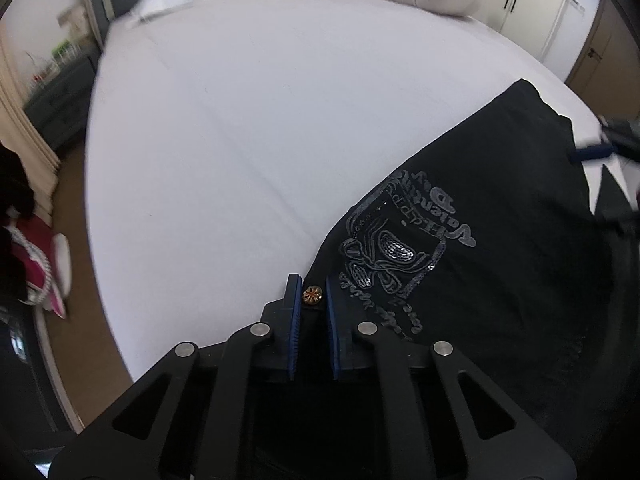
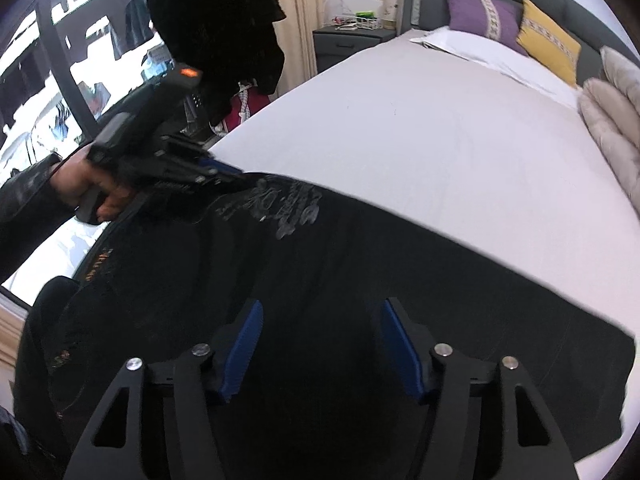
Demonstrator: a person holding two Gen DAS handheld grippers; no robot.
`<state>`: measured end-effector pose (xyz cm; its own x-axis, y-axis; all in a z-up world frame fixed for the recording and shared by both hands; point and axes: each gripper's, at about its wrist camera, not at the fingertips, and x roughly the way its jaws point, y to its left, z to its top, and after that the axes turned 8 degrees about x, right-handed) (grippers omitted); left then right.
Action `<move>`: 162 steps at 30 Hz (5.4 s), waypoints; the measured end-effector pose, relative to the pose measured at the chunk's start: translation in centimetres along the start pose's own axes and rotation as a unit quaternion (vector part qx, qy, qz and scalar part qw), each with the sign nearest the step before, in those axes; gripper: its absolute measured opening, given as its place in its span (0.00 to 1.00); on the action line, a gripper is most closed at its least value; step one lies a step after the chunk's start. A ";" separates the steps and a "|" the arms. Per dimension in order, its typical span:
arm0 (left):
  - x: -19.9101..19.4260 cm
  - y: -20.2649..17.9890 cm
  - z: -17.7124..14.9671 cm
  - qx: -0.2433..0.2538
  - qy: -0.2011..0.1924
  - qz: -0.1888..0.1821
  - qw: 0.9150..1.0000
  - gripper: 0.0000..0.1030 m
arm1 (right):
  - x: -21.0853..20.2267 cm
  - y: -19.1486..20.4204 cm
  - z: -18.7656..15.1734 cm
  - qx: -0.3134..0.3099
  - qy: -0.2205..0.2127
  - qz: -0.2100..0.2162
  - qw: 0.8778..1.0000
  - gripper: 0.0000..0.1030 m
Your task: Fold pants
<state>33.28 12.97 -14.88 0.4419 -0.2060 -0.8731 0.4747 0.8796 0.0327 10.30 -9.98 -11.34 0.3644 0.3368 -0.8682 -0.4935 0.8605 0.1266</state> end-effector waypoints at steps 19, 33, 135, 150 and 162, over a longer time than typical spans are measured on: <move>-5.8 -2.2 -5.1 -0.061 -0.135 0.016 0.989 0.10 | 11.0 -1.0 8.4 -0.202 0.155 -0.030 0.967 0.35; -5.5 -0.7 -5.2 -0.078 -0.144 0.011 0.986 0.10 | 10.0 -0.8 10.0 -0.136 0.122 -0.029 0.983 0.04; -23.9 -36.6 -18.2 0.154 -0.061 -0.079 0.983 0.18 | -3.3 19.3 -25.8 -0.434 0.051 -0.247 0.865 0.07; -21.5 -34.6 -15.3 0.056 -0.056 -0.034 0.996 0.18 | -2.9 19.8 -26.5 -0.428 0.036 -0.267 0.863 0.07; -14.2 -36.0 -12.3 0.022 0.019 -0.069 0.997 0.18 | -4.5 19.6 -26.6 -0.377 -0.013 -0.278 0.883 0.16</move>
<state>0.52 -10.50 -9.61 0.3417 -0.3060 -0.8886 0.5621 0.8243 -0.0677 -21.99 -4.77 -17.72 0.7292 -0.0414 -0.6830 -0.6148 0.3988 -0.6805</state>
